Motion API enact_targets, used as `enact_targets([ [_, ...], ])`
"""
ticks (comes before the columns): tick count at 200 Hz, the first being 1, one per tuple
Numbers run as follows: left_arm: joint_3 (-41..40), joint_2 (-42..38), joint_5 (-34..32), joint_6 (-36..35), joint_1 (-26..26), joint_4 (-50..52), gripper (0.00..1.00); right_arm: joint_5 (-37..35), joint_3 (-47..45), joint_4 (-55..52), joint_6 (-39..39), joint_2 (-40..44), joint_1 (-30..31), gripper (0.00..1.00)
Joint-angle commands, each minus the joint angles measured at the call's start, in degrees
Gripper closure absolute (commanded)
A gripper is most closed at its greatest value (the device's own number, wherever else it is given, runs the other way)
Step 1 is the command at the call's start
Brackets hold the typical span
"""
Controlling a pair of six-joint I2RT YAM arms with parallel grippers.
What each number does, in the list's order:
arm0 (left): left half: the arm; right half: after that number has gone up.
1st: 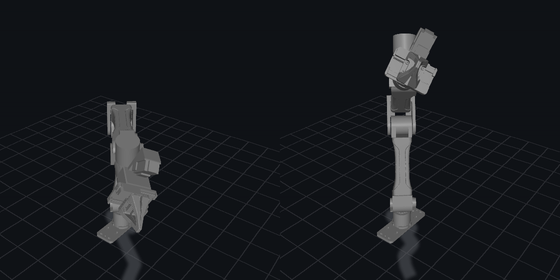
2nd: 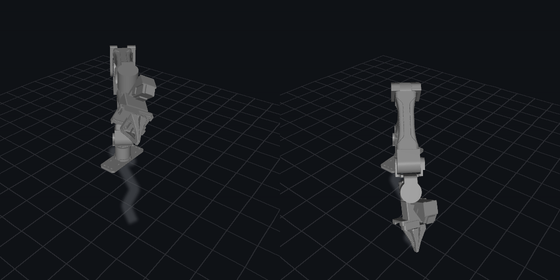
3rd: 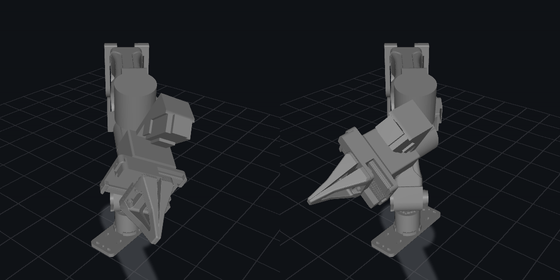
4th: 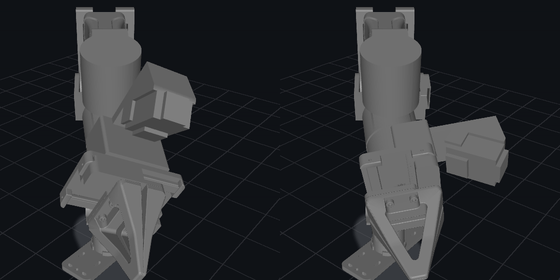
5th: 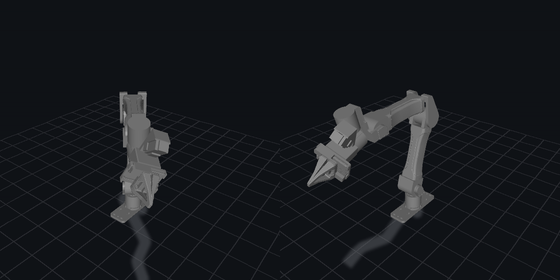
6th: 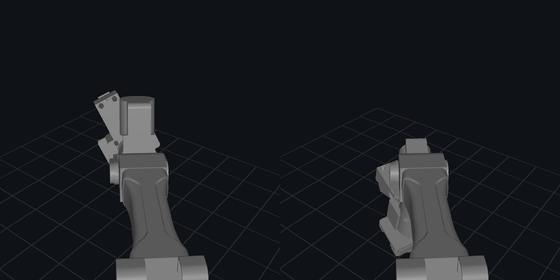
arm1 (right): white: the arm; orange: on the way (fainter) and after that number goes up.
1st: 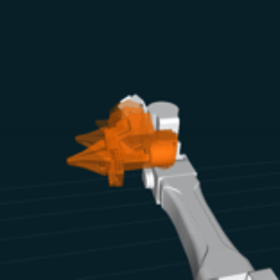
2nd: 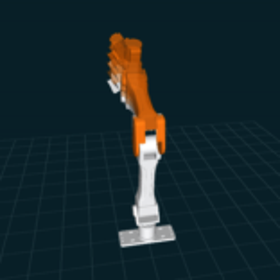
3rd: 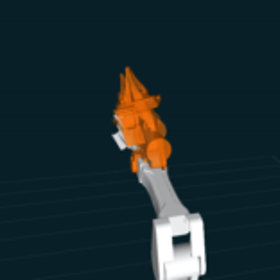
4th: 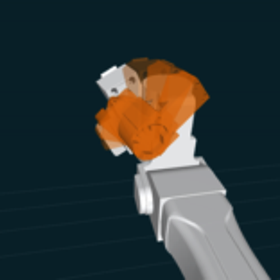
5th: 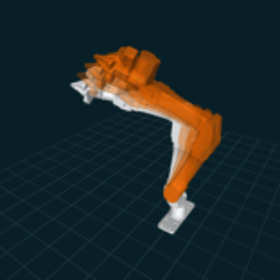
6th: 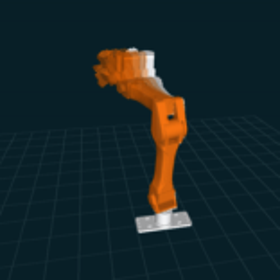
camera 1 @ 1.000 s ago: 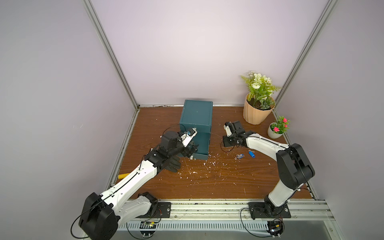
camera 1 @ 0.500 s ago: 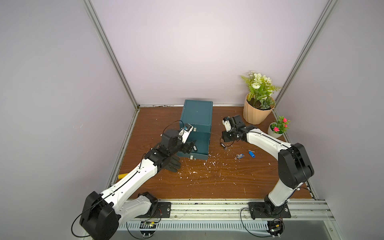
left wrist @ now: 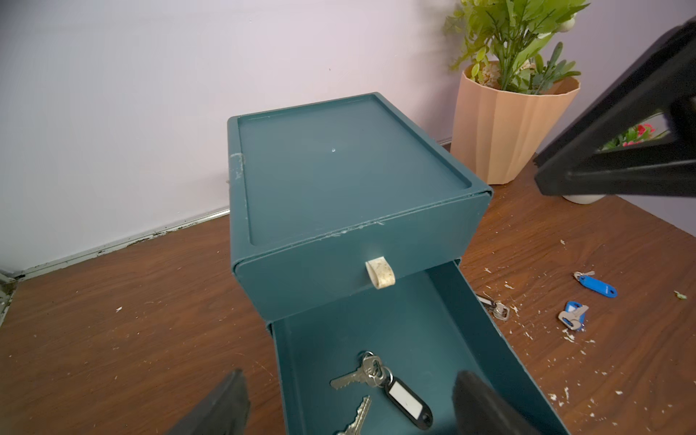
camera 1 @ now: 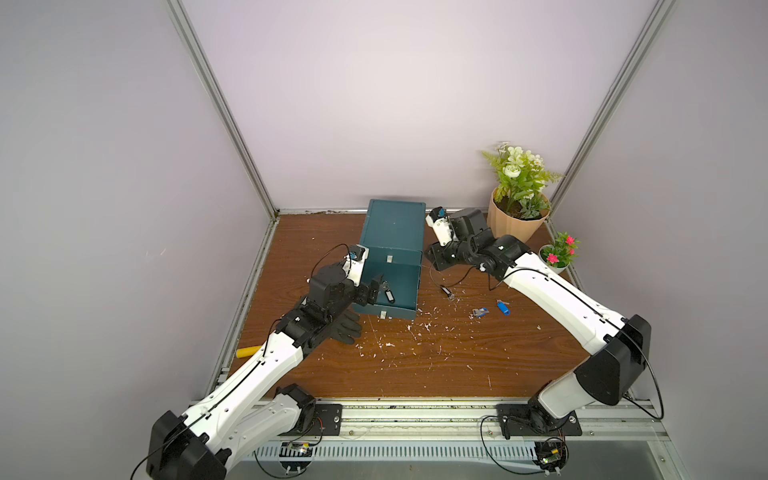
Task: Take the keys out of the drawer
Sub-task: Place the key at the center of the board, then pick up the key from the drawer.
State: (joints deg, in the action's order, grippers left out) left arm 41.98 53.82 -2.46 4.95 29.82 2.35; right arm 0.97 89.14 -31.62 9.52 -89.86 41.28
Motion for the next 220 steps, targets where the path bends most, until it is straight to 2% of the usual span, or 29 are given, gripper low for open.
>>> enact_targets([
  [1, -1.1, -3.1, -1.6, 0.4, -2.1, 1.1, 0.11, 0.8, 1.9, -2.7, -0.5, -1.9, 4.8, 0.62],
  [37, -2.2, -6.6, -1.6, 3.6, -4.3, 4.5, 0.11, -1.6, 1.6, 0.3, -1.2, -5.2, 11.4, 0.61],
  [66, -3.8, -9.0, -1.5, 4.6, -4.3, 6.4, 0.11, -2.2, 4.0, 2.0, -0.9, -9.9, 14.0, 0.6],
  [91, -8.3, -13.8, -2.1, 3.4, -4.4, 4.0, 0.1, -4.2, 6.7, 2.2, -1.7, -14.2, 15.8, 0.59],
  [131, -12.3, -18.9, -3.2, 3.4, -4.5, 2.0, 0.07, -10.7, 9.1, 0.5, -1.1, -17.1, 16.1, 0.58],
  [186, -12.2, -15.3, -2.2, 2.2, -4.5, 0.2, 0.07, -16.0, 12.6, -1.9, -1.1, -21.4, 15.8, 0.57],
  [220, -11.6, -15.0, -1.4, 0.7, -4.6, 0.7, 0.06, -16.2, 14.5, -2.6, -1.3, -24.2, 14.6, 0.56],
])
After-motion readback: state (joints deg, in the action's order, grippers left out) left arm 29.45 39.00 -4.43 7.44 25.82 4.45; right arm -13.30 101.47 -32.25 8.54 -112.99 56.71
